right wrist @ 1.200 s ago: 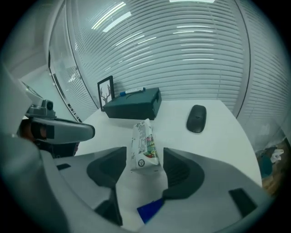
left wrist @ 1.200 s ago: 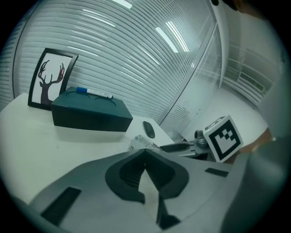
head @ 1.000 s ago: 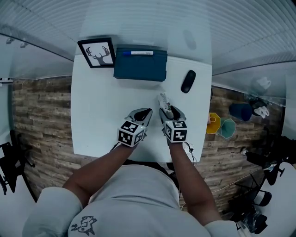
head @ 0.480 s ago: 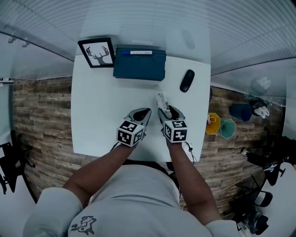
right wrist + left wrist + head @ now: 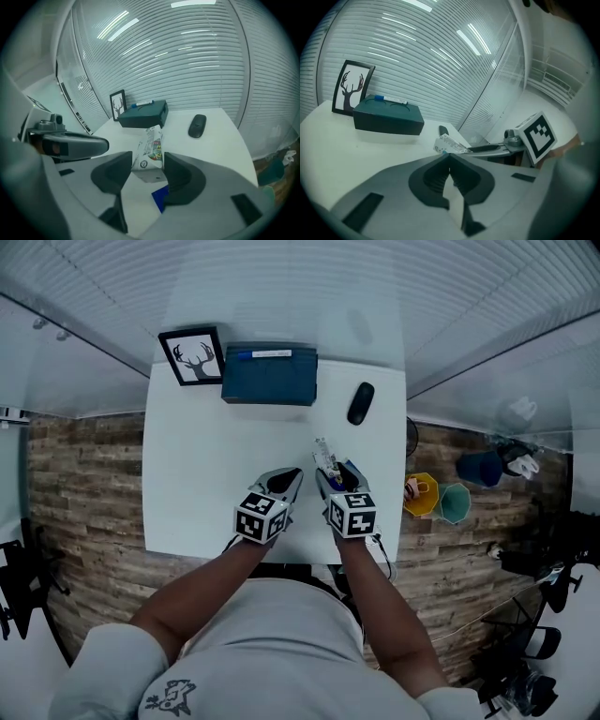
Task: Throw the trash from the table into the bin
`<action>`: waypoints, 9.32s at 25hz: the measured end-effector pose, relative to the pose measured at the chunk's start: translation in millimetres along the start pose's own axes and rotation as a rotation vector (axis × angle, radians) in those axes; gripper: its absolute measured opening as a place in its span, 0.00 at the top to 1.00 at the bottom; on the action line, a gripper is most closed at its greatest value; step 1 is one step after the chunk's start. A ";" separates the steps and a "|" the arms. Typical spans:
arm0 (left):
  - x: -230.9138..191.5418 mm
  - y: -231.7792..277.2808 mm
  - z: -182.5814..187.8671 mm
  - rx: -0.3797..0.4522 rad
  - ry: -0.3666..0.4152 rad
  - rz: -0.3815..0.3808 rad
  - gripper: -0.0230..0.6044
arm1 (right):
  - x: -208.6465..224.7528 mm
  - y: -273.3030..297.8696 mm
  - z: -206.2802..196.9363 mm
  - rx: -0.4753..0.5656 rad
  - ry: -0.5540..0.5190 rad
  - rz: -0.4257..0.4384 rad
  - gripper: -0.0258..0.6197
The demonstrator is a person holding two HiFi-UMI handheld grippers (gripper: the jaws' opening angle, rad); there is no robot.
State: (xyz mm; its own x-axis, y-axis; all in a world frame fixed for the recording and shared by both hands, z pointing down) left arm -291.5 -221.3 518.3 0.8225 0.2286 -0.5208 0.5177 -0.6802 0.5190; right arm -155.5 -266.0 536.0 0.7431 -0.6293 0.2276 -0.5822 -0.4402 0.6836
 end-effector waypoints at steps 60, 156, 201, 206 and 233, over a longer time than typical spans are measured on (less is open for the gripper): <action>212.4 -36.5 -67.7 -0.197 0.379 -0.522 0.95 | -75.2 -267.0 -142.8 0.355 0.449 -0.531 0.62; 234.0 187.3 -562.8 -0.906 0.607 -0.511 0.95 | 54.0 -205.6 -690.4 0.249 1.298 -0.621 0.62; 519.1 35.9 -302.4 -0.681 0.726 -0.934 0.95 | -2.3 -514.0 -410.4 0.525 1.021 -0.896 0.95; 529.2 30.2 -276.1 -0.645 0.714 -0.966 0.95 | 2.0 -534.0 -385.3 0.550 0.996 -0.934 0.95; 343.6 64.2 -89.8 -0.327 0.437 -0.523 0.95 | 67.3 -359.2 -165.1 0.374 0.530 -0.464 0.95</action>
State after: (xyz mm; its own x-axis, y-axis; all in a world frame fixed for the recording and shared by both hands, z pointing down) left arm 45.5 -124.0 433.6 0.4336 0.7667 -0.4734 0.8537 -0.1815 0.4881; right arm 158.1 -44.5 420.2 0.9401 0.0184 0.3405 -0.1770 -0.8272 0.5332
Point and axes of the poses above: the fingertips, and each gripper's own axes: y forward along the fingers, x to its right, z out of its top, the point moved 7 cm from there along -y, backward along the fingers, and after that the axes turned 5 degrees about -y, right-handed, at the moved point
